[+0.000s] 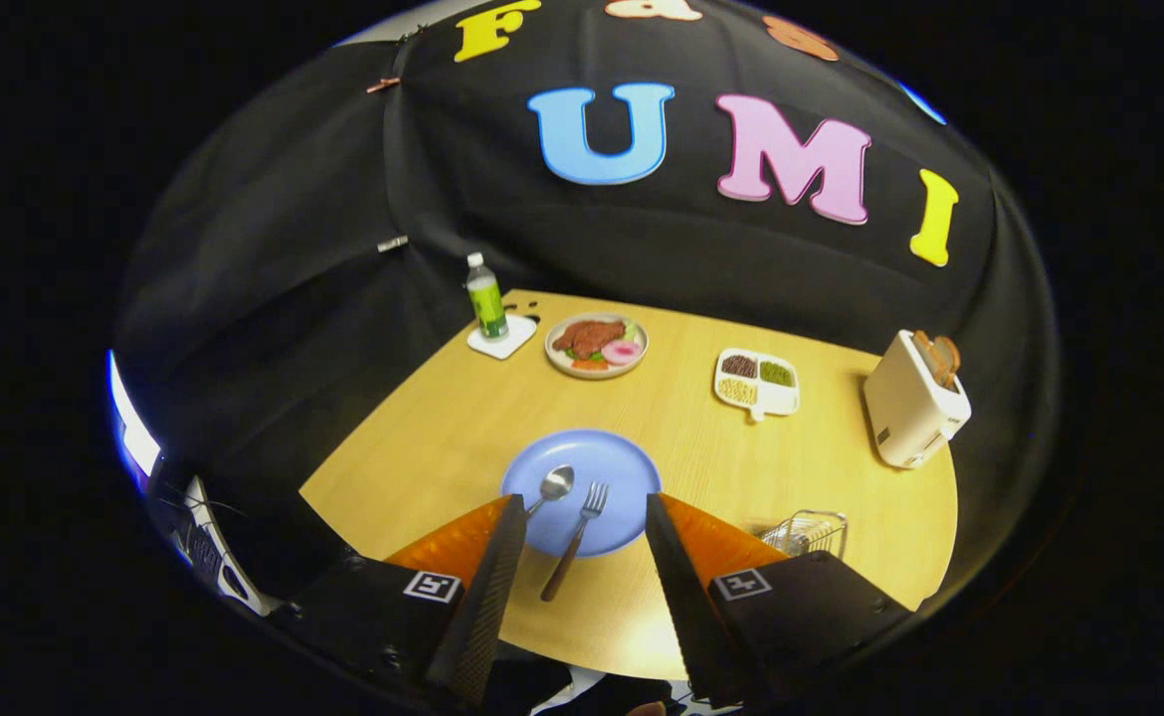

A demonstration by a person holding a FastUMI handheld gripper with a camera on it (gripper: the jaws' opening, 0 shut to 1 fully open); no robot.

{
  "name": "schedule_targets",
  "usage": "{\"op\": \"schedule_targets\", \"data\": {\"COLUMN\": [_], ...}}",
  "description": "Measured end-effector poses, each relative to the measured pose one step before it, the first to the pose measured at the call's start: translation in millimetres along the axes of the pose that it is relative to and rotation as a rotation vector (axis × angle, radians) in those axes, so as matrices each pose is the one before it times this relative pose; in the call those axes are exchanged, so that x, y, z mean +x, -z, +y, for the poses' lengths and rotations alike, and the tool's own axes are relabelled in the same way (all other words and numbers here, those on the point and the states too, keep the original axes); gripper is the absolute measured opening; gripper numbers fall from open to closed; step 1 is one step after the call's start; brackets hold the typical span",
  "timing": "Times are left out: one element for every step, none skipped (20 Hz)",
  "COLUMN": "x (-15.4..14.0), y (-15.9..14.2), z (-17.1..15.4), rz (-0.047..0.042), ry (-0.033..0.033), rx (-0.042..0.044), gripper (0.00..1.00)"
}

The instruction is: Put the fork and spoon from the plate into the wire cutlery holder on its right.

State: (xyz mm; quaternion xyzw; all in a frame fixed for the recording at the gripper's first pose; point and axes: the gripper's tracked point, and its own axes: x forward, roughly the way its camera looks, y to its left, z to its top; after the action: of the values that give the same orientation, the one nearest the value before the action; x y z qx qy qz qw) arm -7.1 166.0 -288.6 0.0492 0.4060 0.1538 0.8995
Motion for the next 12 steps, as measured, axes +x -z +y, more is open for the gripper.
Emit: {"op": "schedule_targets", "data": {"x": [17.58,17.22,16.90,12.05,12.95,12.68,11.01,10.97,9.07,7.41,6.63,6.27], "y": [6.39,8.86,6.18,6.66,6.45,8.15,6.14,4.47,5.34,4.42,3.77,3.80], "z": [-2.03,1.31,-1.55,0.58,-0.04,2.30,2.15,0.03,0.67,0.69,-1.12,1.73], "rz": [0.02682,0.02854,0.02578,0.03005,0.02780,0.03023,0.03078,0.02652,0.02271,0.01978,0.01845,0.01840], "ry": [0.00289,0.00401,0.01022,0.00509,0.00272,0.00159,-0.00238,0.00253,0.00581,0.00844,0.00403,0.00123], "rx": [0.01191,-0.00203,-0.00743,0.00189,0.00746,0.01054,0.01156,0.00623,0.00067,-0.00045,0.00539,0.00909], "gripper": [0.73,0.71,0.70,0.70,0.66,0.62,0.60,0.59,0.58,0.58,0.58,0.58]}}
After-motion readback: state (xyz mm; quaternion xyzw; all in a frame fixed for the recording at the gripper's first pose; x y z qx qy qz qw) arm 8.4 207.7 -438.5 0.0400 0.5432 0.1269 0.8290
